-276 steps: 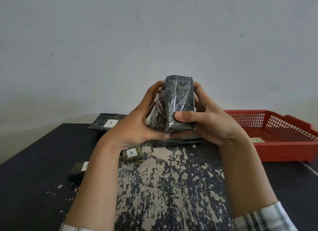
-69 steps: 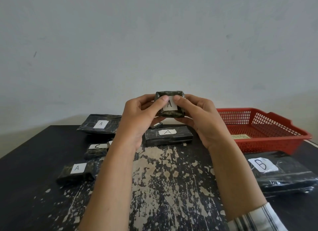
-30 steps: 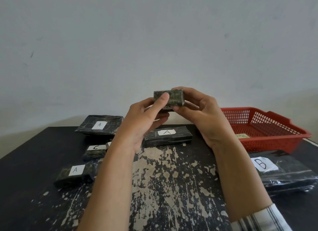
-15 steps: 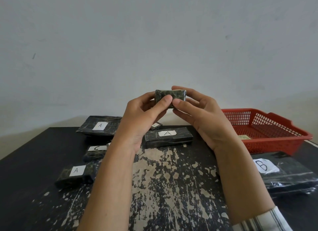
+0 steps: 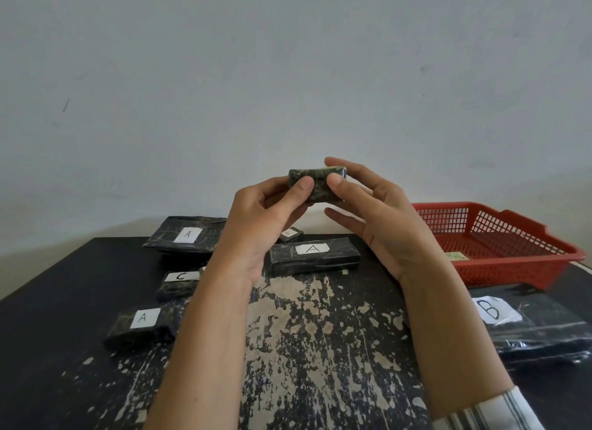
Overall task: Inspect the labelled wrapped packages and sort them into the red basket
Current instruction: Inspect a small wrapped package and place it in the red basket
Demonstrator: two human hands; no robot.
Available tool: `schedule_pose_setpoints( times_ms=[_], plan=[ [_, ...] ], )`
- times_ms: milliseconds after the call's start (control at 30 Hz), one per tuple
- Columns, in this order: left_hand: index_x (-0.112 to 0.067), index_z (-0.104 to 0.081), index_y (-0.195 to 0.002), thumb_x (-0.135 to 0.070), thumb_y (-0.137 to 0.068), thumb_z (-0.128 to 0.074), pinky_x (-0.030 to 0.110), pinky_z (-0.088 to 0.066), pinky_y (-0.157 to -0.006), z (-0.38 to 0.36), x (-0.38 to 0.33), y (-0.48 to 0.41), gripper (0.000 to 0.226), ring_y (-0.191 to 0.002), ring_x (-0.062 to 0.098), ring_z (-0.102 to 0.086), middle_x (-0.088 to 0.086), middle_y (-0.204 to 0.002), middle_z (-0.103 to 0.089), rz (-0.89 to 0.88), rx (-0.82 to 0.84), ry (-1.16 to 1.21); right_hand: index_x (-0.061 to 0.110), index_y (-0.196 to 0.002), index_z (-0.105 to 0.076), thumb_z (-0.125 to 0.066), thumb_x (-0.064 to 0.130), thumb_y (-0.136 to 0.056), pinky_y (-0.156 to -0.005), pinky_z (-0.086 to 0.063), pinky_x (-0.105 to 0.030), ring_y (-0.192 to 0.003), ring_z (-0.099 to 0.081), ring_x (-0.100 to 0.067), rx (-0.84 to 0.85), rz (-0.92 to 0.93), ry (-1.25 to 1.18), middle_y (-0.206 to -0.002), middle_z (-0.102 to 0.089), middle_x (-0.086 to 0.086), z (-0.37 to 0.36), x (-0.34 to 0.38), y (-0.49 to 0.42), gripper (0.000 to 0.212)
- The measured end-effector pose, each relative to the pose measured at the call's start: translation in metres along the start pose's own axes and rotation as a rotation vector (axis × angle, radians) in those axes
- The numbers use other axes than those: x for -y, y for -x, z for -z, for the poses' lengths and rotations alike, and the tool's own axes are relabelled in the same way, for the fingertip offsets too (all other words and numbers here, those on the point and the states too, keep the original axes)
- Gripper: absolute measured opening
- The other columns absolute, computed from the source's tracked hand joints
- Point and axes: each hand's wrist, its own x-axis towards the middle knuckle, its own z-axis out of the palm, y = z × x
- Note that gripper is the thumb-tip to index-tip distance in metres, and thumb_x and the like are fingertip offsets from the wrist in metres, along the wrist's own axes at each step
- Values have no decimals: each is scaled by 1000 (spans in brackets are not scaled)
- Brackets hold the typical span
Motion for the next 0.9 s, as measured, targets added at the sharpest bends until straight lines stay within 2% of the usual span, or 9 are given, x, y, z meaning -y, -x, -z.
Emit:
schedule_pose_setpoints(
  times_ms=[100, 200, 300, 400, 600, 700, 767, 900],
  plan=[
    [-16, -78, -104, -42, -68, -78, 34, -54, -105, 2, -1, 0, 44, -107, 15, -75, 3, -103, -81, -2, 15, -1, 12, -124, -74, -74, 29, -93, -104, -57, -34, -110, -74, -14, -45, -20, -24, -111, -80, -7, 1, -3, -2, 35],
    [-15, -77, -110, -48, -62, -80, 32, -54, -104, 5, -2, 0, 58, -106, 13, -75, 2, -103, -81, 16, 44, -4, 8, -120, -75, -74, 29, -93, -105, -56, -34, -113, -73, -18, -51, -26, -18, -114, -79, -10, 1, -5, -4, 35],
    [-15, -74, -114, -56, -56, -78, 33, -55, -103, 6, 0, 0, 72, -104, 15, -76, 4, -104, -81, 52, 80, -30, 7, -122, -74, -78, 37, -82, -107, -56, -36, -116, -73, -19, -50, -16, -14, -116, -78, -10, 2, -8, -6, 50],
    [-17, -76, -112, -51, -58, -81, 37, -54, -107, 7, 3, 0, 64, -108, 18, -75, 4, -106, -81, 44, 81, -76, 10, -125, -73, -78, 38, -73, -108, -54, -35, -117, -73, -18, -30, -3, -18, -116, -79, -8, 3, -8, -5, 60],
    [-18, -77, -115, -41, -69, -81, 42, -48, -112, 9, 5, -1, 52, -115, 15, -72, 0, -111, -80, -10, 62, -127, 20, -138, -65, -79, 33, -74, -109, -53, -35, -122, -69, -12, 66, 9, 40, -124, -77, 0, 6, -8, -3, 67],
    [-19, -75, -118, -36, -68, -83, 43, -49, -111, 10, 6, -1, 54, -117, 16, -71, 0, -115, -79, -15, 84, -132, 16, -139, -64, -81, 25, -73, -111, -51, -37, -123, -69, -15, 77, 39, 62, -126, -76, -3, 9, -8, -3, 68],
    [-20, -73, -119, -34, -64, -85, 42, -53, -108, 12, 5, -2, 58, -116, 18, -72, 1, -116, -78, 11, 109, -96, 13, -138, -64, -80, 18, -73, -107, -54, -33, -120, -71, -15, 82, 63, 55, -126, -76, -5, 11, -7, -3, 67],
    [-20, -70, -125, -42, -62, -83, 30, -61, -91, 9, -1, 1, 68, -107, 20, -75, 6, -112, -79, 85, 158, 0, 11, -136, -63, -78, 3, -78, -97, -57, -25, -120, -71, -16, 118, 94, 29, -129, -73, -5, 12, -7, -2, 60]
  ],
)
